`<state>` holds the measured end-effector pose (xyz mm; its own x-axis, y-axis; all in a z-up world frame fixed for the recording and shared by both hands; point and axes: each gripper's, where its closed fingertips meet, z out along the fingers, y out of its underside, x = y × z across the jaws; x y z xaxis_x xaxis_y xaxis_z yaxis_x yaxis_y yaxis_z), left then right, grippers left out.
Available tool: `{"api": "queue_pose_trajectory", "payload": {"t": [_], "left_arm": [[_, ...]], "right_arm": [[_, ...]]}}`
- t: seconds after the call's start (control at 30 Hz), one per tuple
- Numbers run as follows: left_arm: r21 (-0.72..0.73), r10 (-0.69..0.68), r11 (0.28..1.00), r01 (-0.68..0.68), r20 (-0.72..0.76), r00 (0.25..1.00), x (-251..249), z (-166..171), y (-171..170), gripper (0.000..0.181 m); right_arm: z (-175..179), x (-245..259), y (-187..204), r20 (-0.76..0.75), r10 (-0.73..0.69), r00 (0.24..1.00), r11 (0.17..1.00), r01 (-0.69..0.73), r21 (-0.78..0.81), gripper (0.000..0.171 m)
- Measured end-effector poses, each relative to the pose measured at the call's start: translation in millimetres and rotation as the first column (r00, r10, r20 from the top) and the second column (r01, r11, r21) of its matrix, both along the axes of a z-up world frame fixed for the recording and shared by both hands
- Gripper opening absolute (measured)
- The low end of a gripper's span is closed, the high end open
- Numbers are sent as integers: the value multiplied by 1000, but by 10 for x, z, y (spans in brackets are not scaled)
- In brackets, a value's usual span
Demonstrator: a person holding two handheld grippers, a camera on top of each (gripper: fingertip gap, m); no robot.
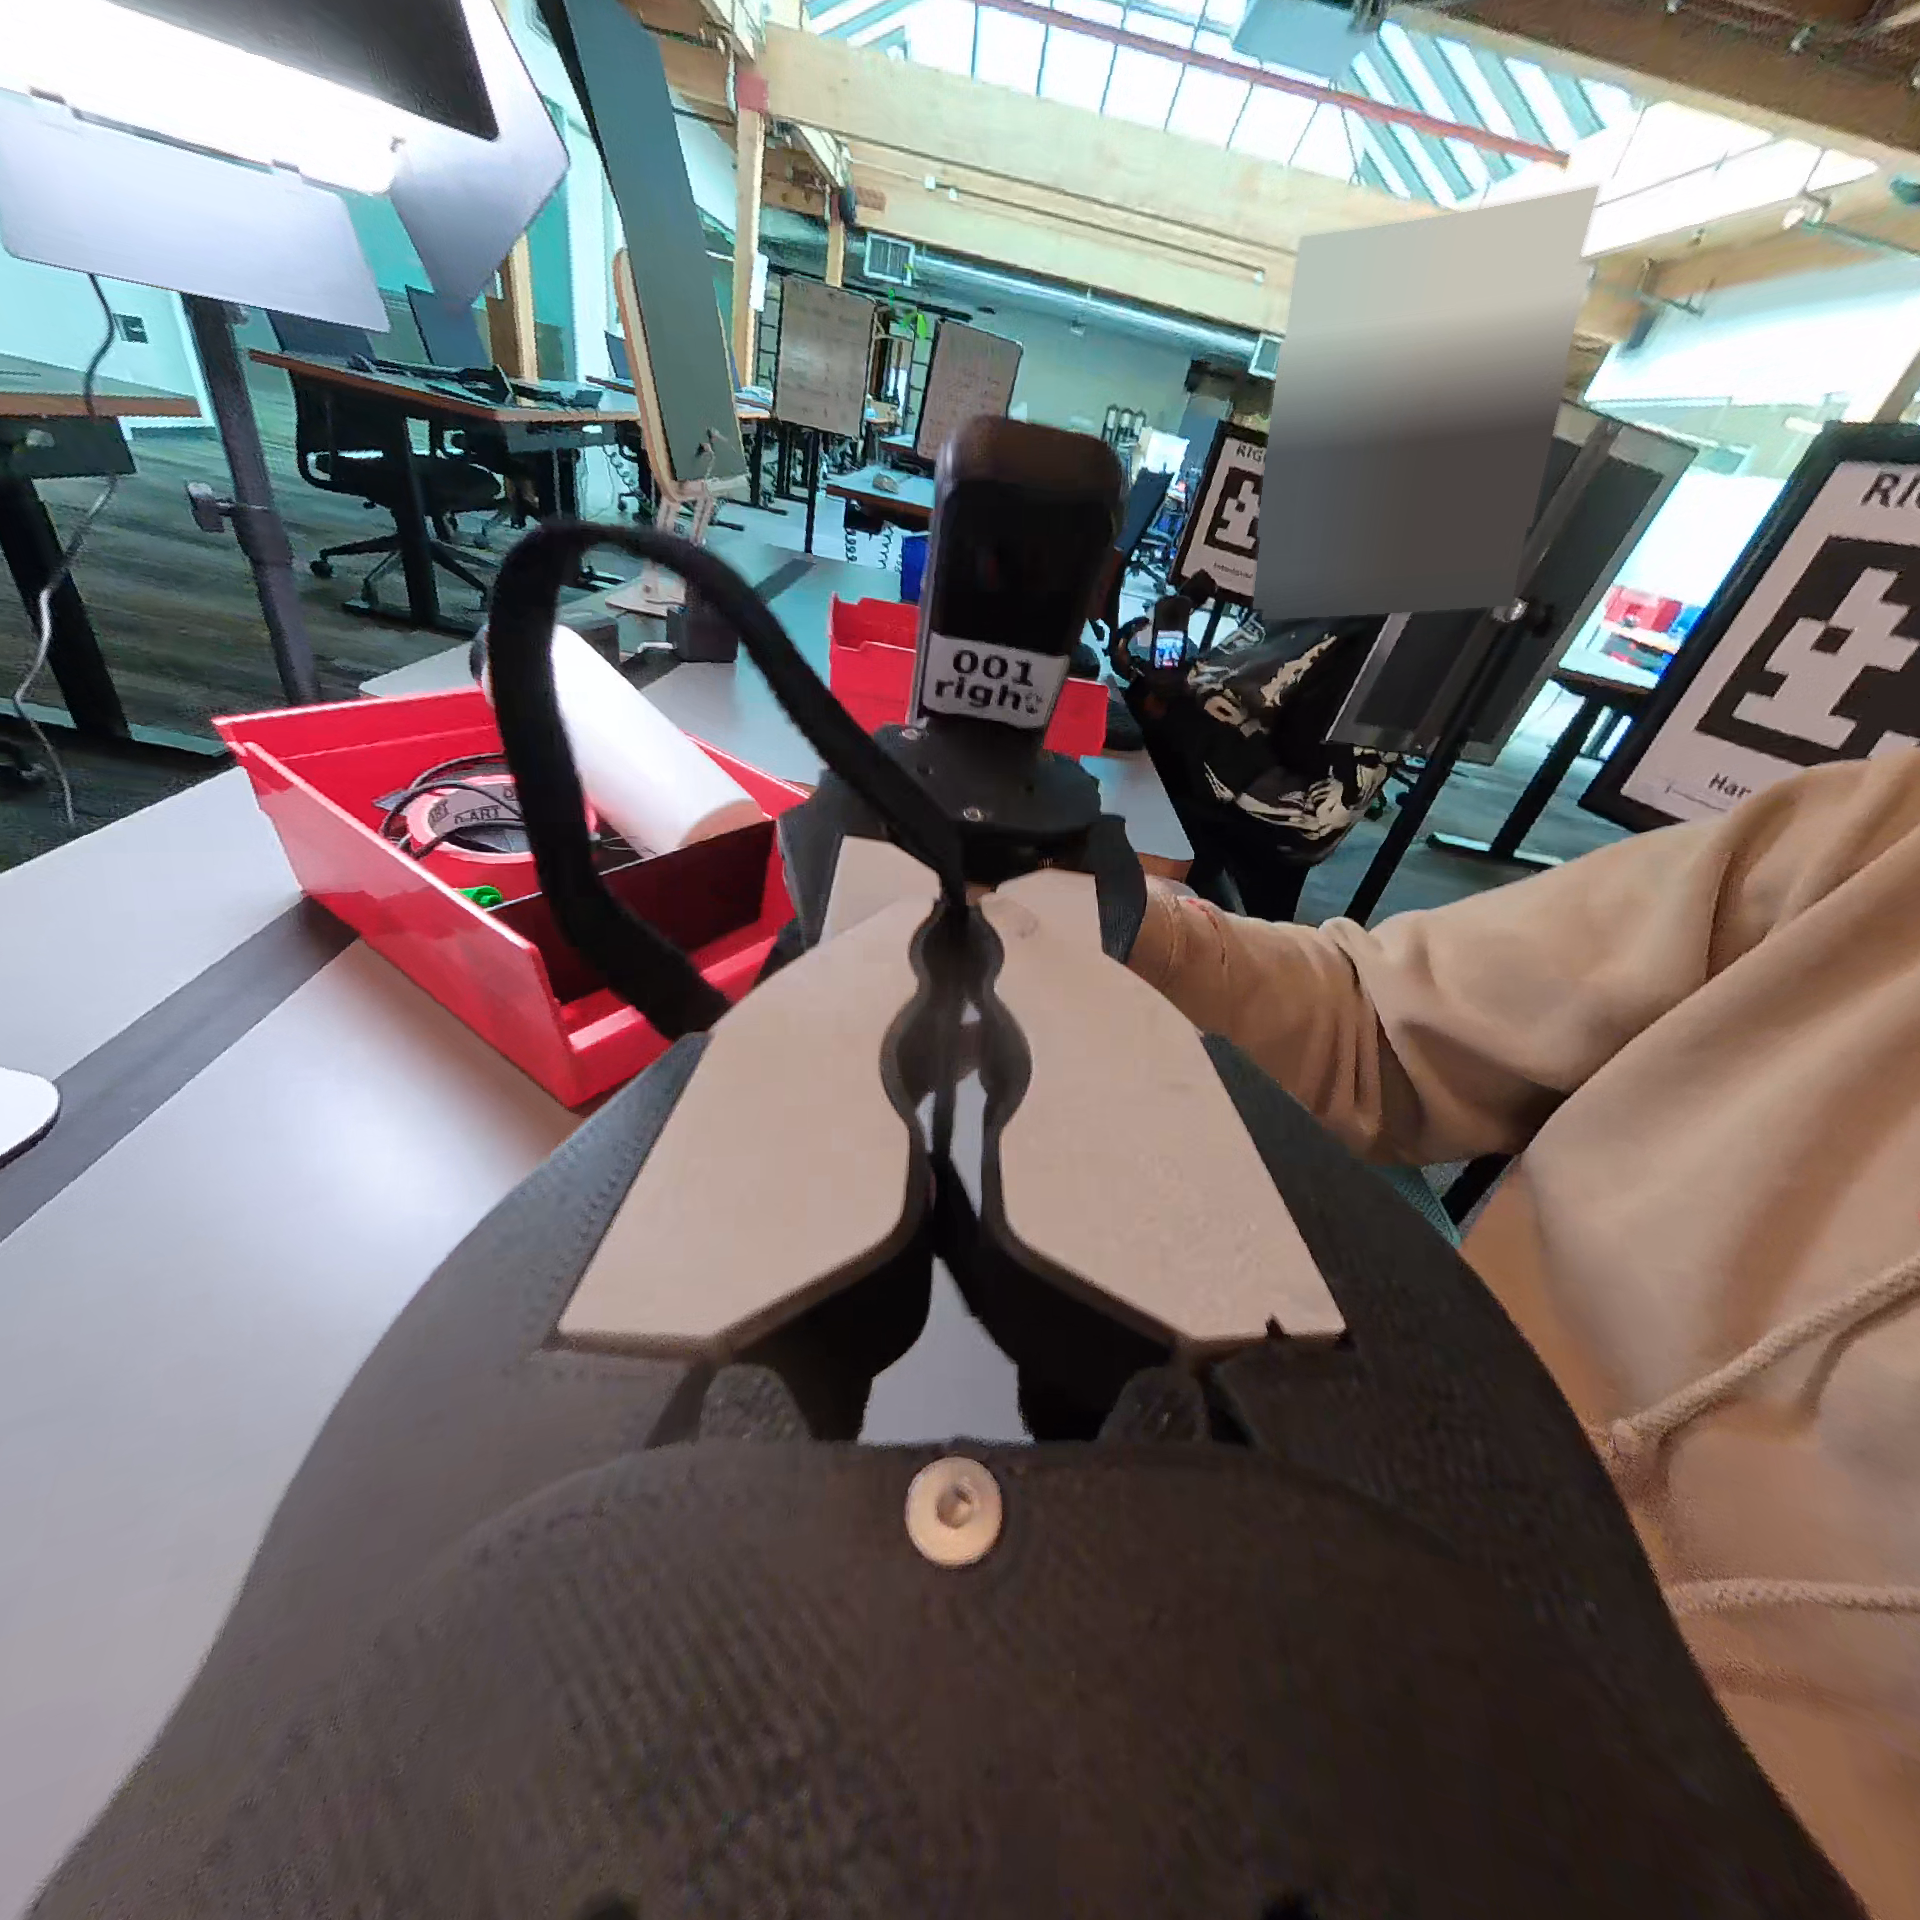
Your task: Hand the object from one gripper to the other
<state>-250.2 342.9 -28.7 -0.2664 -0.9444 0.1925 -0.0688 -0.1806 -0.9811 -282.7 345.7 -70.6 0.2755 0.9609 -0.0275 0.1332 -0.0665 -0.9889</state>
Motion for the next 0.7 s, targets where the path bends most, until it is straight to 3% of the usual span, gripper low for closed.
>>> {"api": "queue_pose_trajectory", "payload": {"t": [0.03,0.07,0.13,0.2,0.27,0.37,0.5,0.7], "left_arm": [[-9,12,1000,-12,4,1000,-6,13,26,3],[-9,35,999,-35,2,999,-10,9,70,2],[-10,56,998,-56,28,998,-29,25,123,6],[-22,4,1000,-3,24,1000,-57,5,76,26],[-38,-47,998,47,-6,999,-67,-56,34,32],[-35,-136,990,135,-45,990,-45,-160,-113,30],[42,-71,996,74,-74,995,59,-242,-111,9],[-32,-53,998,51,-57,997,36,-157,-27,3]], "right_arm": [[-45,-8,20,19,-8,1000,1000,8,6,15],[-61,-23,17,27,-5,1000,1000,4,15,4],[-13,-47,1,11,-1,1000,1000,1,24,2],[69,-25,-14,-23,0,1000,1000,0,23,1],[200,41,-30,-96,7,995,1000,-7,4,2],[369,162,7,-204,-16,979,999,10,-31,2],[374,180,55,-223,-41,974,997,26,-69,2],[431,195,108,-266,-81,960,995,63,-76,12]]}}
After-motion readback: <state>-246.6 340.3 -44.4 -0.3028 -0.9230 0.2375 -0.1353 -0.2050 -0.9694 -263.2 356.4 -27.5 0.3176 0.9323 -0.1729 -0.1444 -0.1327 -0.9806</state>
